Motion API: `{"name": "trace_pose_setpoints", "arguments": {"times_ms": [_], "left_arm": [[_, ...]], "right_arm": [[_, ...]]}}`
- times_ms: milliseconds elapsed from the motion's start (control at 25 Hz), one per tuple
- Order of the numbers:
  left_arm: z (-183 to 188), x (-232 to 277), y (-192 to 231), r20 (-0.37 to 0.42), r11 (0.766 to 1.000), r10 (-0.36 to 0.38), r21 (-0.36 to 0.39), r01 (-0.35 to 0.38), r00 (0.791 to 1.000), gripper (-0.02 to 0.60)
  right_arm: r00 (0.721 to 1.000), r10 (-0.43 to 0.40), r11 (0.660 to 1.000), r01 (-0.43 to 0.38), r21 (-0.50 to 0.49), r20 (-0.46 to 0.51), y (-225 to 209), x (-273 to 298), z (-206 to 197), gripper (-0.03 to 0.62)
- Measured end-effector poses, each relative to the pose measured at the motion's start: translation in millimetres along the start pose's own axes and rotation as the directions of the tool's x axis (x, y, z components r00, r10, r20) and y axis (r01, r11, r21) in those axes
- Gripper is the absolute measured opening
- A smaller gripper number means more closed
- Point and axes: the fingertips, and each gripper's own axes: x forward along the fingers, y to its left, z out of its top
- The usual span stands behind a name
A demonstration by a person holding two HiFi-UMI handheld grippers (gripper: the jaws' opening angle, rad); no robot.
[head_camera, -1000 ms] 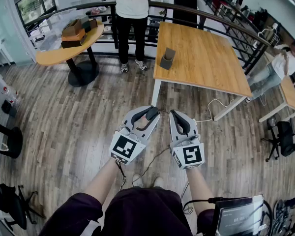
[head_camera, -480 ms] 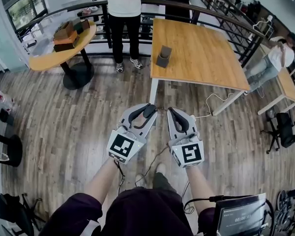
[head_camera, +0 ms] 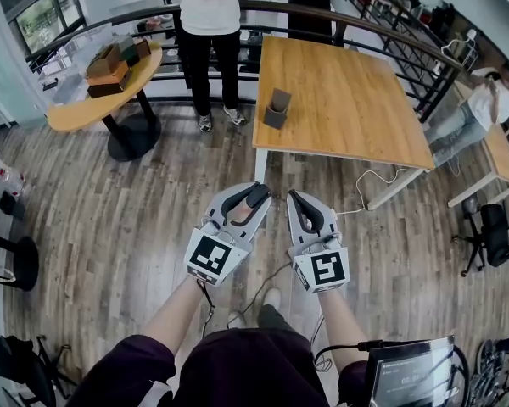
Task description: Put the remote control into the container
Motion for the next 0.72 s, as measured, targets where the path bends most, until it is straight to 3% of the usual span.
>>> {"name": "trace_pose_setpoints", "arguments": {"times_ms": [320,720], "left_arm": [[19.2,83.6,-5.1,-0.014,1.000,0.028,0.013,-0.027,1.000,0.117],[29.8,146.2,2.3,0.003,0.997,0.058,0.040,-0.059,0.998,0.117]], "right_arm": [[1.000,0.014,1.000,-0.014,0.023,0.018,-84.9,6.6,-5.6,0.018],[0.999,0.028,0.998,-0.030,0.054,0.038,-139.3,19.9,-16.8,0.018]]}}
